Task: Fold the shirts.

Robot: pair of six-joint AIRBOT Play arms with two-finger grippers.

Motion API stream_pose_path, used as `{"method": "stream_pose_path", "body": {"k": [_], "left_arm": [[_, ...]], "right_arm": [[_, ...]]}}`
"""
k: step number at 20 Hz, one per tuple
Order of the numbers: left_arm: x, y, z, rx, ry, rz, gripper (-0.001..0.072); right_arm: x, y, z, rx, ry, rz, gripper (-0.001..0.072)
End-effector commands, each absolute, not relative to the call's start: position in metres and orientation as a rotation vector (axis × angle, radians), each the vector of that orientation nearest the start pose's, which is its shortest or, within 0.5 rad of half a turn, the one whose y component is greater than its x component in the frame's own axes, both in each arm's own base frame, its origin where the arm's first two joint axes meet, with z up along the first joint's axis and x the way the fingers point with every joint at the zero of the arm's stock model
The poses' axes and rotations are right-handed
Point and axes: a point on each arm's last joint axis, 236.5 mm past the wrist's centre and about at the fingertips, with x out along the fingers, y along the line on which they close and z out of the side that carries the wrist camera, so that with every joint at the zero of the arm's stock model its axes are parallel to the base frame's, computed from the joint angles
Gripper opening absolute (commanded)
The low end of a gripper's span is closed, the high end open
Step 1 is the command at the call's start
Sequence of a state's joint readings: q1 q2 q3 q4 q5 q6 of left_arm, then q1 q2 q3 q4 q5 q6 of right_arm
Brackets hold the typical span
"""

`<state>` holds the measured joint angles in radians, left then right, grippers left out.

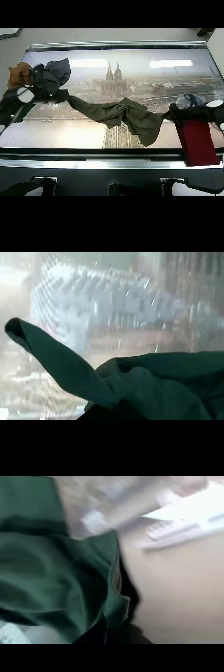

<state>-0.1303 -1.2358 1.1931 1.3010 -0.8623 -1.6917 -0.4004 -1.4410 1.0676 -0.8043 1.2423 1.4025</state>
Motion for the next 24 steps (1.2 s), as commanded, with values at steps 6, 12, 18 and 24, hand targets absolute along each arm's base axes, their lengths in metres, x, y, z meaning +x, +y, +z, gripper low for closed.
{"method": "stream_pose_path", "body": {"k": [6, 12, 18, 24], "left_arm": [[0.367, -0.004, 0.492, -0.243, -0.014, -0.082, 0.003], [0.237, -0.005, 0.58, -0.239, -0.291, -0.066, 0.003], [0.255, -0.007, 0.525, -0.234, -0.076, -0.053, 0.003], [0.341, -0.008, 0.255, -0.253, 0.624, -0.064, 0.003]], "right_arm": [[0.401, -0.061, 0.448, 0.295, 0.083, 0.027, 0.0052], [0.272, -0.026, 0.553, 0.222, -0.21, -0.013, 0.0052], [0.268, -0.017, 0.471, 0.194, 0.139, -0.026, 0.0052], [0.303, -0.035, 0.236, 0.384, 0.924, -0.03, 0.0051]]}}
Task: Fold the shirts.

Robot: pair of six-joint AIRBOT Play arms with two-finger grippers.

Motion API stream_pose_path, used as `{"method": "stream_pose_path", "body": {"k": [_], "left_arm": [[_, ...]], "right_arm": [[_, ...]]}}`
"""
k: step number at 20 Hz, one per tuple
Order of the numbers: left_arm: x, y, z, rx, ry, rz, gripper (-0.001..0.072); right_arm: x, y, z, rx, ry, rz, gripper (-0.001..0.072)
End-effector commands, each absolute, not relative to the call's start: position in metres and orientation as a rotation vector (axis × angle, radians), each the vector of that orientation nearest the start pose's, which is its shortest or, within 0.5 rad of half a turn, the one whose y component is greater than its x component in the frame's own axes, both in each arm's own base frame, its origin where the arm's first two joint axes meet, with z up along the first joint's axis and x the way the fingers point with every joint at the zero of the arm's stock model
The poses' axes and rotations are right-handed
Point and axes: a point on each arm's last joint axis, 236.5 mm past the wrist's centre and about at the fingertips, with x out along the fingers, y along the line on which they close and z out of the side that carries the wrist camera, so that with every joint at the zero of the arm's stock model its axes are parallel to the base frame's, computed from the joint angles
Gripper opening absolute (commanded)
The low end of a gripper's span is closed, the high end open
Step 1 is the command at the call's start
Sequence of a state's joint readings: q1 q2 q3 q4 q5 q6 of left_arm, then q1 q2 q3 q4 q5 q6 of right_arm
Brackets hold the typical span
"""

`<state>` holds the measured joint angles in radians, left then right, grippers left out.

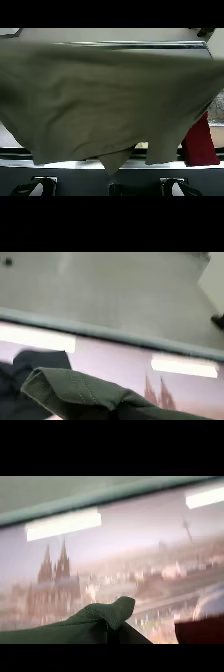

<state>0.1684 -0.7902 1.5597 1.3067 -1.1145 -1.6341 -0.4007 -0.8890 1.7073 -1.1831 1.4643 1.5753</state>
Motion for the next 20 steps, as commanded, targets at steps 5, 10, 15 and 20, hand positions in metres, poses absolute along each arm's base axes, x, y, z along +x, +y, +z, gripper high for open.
{"method": "stream_pose_path", "body": {"k": [5, 10, 15, 20], "left_arm": [[0.405, -0.012, 0.069, -0.378, 0.809, -0.016, 0.003], [0.484, -0.014, 0.004, -0.486, 0.875, 0.011, 0.0031], [0.486, -0.055, -0.031, -0.589, 1.004, -0.052, 0.0032], [0.45, -0.048, -0.017, -0.56, 1.197, -0.107, 0.0669]], "right_arm": [[0.374, -0.048, 0.056, 0.689, 0.986, -0.094, 0.0051], [0.466, -0.068, -0.017, 1.111, 0.815, -0.196, 0.0052], [0.479, -0.053, -0.042, 1.151, 0.83, -0.098, 0.0053], [0.479, -0.038, 0.031, 0.956, 0.845, 0.133, 0.0444]]}}
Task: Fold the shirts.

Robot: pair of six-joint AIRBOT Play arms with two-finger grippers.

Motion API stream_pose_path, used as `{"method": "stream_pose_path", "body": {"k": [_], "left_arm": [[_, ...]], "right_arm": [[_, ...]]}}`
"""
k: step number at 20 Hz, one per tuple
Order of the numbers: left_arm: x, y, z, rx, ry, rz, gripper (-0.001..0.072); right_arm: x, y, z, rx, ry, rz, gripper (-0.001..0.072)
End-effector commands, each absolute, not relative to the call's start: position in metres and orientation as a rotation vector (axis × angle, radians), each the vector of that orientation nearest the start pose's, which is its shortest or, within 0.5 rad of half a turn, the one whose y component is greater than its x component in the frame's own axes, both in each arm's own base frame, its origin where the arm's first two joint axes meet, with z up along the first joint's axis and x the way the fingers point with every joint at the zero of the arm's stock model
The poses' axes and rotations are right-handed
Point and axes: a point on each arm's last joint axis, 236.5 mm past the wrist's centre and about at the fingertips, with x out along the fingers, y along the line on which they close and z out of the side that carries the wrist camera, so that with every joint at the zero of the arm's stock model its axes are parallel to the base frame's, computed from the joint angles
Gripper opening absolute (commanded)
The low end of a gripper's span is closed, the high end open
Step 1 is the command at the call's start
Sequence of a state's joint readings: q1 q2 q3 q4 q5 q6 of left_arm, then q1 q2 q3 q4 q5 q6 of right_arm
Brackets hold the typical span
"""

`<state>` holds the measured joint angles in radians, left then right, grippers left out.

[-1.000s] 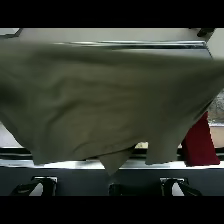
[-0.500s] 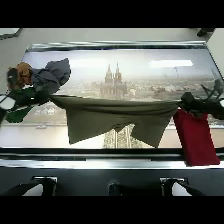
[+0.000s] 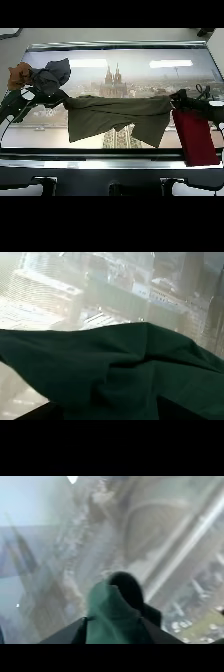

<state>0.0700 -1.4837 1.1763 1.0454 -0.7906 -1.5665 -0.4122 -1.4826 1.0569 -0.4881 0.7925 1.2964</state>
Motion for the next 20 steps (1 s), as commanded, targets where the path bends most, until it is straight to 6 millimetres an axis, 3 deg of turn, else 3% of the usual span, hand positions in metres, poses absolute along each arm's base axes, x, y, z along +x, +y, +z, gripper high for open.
{"method": "stream_pose_path", "body": {"k": [1, 3, 5, 7, 10, 14, 16, 18, 20], "left_arm": [[0.43, -0.032, -0.015, -0.534, 1.292, -0.1, 0.0668], [0.382, -0.005, -0.018, -0.494, 1.471, -0.086, 0.065], [0.341, -0.001, -0.032, -0.533, 1.58, -0.072, 0.049], [0.303, -0.025, -0.054, -0.593, 1.649, -0.129, 0.049], [0.263, -0.066, -0.081, -0.709, 1.71, -0.241, 0.051], [0.26, -0.09, -0.098, -0.792, 1.674, -0.266, 0.0488], [0.257, -0.098, -0.104, -0.773, 1.699, -0.278, 0.0487], [0.264, -0.101, -0.111, -0.754, 1.676, -0.255, 0.0357], [0.279, -0.098, -0.117, -0.769, 1.622, -0.181, 0.0168]], "right_arm": [[0.471, -0.045, 0.041, 0.887, 0.872, 0.131, 0.0444], [0.446, -0.07, 0.042, 0.76, 0.967, 0.029, 0.0447], [0.41, -0.088, 0.021, 0.647, 1.119, -0.074, 0.0511], [0.381, -0.09, 0.003, 0.608, 1.252, -0.1, 0.0511], [0.369, -0.084, -0.005, 0.616, 1.305, -0.091, 0.0511], [0.364, -0.08, -0.005, 0.624, 1.327, -0.079, 0.0511], [0.357, -0.078, -0.006, 0.619, 1.358, -0.073, 0.0565], [0.351, -0.08, -0.01, 0.599, 1.383, -0.079, 0.0564], [0.344, -0.078, -0.018, 0.606, 1.411, -0.081, 0.0562]]}}
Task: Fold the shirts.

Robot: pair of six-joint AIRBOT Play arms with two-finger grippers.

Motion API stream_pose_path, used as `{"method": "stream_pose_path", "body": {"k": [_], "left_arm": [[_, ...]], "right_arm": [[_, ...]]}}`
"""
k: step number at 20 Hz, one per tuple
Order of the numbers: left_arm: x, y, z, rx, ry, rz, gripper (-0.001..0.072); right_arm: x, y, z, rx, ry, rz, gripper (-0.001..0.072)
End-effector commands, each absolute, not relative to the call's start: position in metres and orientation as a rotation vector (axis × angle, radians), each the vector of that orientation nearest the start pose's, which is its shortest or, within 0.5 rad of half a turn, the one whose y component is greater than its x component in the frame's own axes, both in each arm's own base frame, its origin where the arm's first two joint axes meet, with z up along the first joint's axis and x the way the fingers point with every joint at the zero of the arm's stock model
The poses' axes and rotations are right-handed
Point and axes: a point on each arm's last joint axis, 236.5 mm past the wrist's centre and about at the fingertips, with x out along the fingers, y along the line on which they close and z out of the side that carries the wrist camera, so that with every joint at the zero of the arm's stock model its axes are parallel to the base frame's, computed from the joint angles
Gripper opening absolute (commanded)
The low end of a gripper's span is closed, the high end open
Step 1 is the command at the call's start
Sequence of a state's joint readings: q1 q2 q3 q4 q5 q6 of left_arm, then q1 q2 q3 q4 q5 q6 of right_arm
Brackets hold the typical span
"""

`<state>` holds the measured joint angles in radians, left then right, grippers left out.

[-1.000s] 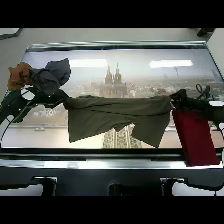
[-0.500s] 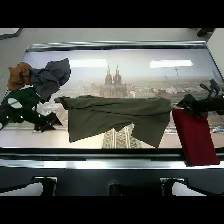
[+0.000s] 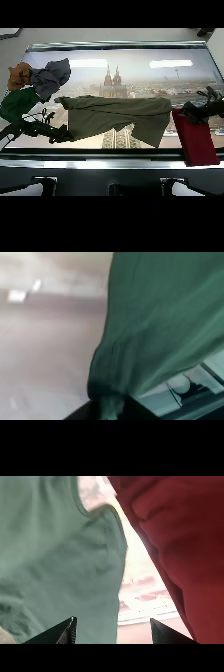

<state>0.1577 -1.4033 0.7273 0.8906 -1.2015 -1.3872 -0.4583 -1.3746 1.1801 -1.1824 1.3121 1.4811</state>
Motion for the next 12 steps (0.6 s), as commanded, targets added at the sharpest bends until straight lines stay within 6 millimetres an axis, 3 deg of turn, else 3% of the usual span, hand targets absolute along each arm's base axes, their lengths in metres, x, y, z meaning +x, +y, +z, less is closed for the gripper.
{"method": "stream_pose_path", "body": {"k": [1, 2, 4, 6, 8, 9, 12], "left_arm": [[0.284, -0.098, -0.117, -0.769, 1.605, -0.171, 0.0083], [0.286, -0.097, -0.117, -0.767, 1.597, -0.17, 0.0032], [0.288, -0.097, -0.114, -0.755, 1.585, -0.182, 0.0032], [0.29, -0.096, -0.11, -0.743, 1.57, -0.193, 0.0031], [0.29, -0.096, -0.105, -0.732, 1.557, -0.202, 0.0032], [0.291, -0.096, -0.102, -0.73, 1.549, -0.205, 0.0031], [0.293, -0.096, -0.098, -0.718, 1.534, -0.216, 0.0032]], "right_arm": [[0.336, -0.072, -0.028, 0.614, 1.44, -0.076, 0.0562], [0.328, -0.063, -0.039, 0.618, 1.471, -0.062, 0.0561], [0.324, -0.044, -0.061, 0.598, 1.484, -0.03, 0.0561], [0.339, -0.037, -0.077, 0.579, 1.432, -0.057, 0.0522], [0.366, -0.044, -0.083, 0.61, 1.337, -0.118, 0.0513], [0.374, -0.049, -0.085, 0.622, 1.302, -0.142, 0.0468], [0.393, -0.055, -0.089, 0.664, 1.227, -0.174, 0.0446]]}}
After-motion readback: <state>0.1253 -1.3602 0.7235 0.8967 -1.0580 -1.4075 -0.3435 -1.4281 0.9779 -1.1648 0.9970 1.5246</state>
